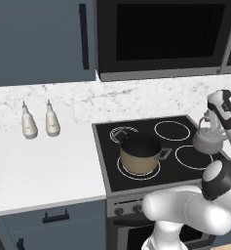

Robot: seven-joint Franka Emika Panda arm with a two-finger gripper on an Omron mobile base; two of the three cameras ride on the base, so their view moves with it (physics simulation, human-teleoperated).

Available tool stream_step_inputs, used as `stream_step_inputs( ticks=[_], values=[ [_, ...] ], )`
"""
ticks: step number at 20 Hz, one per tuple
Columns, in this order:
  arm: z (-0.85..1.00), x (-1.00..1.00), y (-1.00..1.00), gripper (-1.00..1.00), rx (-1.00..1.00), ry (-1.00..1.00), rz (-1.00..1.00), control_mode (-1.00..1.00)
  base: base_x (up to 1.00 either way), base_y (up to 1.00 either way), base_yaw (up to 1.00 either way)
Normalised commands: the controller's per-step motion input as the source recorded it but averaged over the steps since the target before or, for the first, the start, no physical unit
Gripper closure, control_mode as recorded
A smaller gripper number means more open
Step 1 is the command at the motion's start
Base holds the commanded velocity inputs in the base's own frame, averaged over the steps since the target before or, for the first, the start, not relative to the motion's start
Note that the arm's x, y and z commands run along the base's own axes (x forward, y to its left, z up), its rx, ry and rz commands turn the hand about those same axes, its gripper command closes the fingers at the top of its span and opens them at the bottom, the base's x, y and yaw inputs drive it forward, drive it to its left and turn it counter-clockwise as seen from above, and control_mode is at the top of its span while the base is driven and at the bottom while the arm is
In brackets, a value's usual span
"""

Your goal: Pick the kettle from the counter and place it on a stove burner. Then turn the burner on.

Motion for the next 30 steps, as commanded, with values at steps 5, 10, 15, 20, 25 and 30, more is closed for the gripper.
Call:
stream_step_inputs(
  ticks=[5, 10, 15, 20, 25, 30],
  values=[
    [-0.18, 0.00, 0.25, 1.00, 0.00, 0.00, 0.00, -1.00, 0.00, 0.00, 0.00],
    [-0.15, 0.00, 0.07, 1.00, 0.00, -0.01, 0.00, -1.00, 0.00, 0.00, 0.00],
    [-0.23, 0.00, 0.13, 1.00, 0.00, 0.00, 0.00, -1.00, 0.00, 0.00, 0.00],
    [-0.26, 0.00, 0.18, 1.00, 0.03, 0.00, 0.00, -1.00, 0.00, 0.00, 0.00],
    [-0.28, 0.00, 0.09, 1.00, 0.01, 0.00, 0.00, -1.00, 0.00, 0.00, 0.00],
    [-0.28, 0.00, 0.01, 1.00, -0.03, 0.01, 0.00, -1.00, 0.00, 0.00, 0.00]
  ],
)
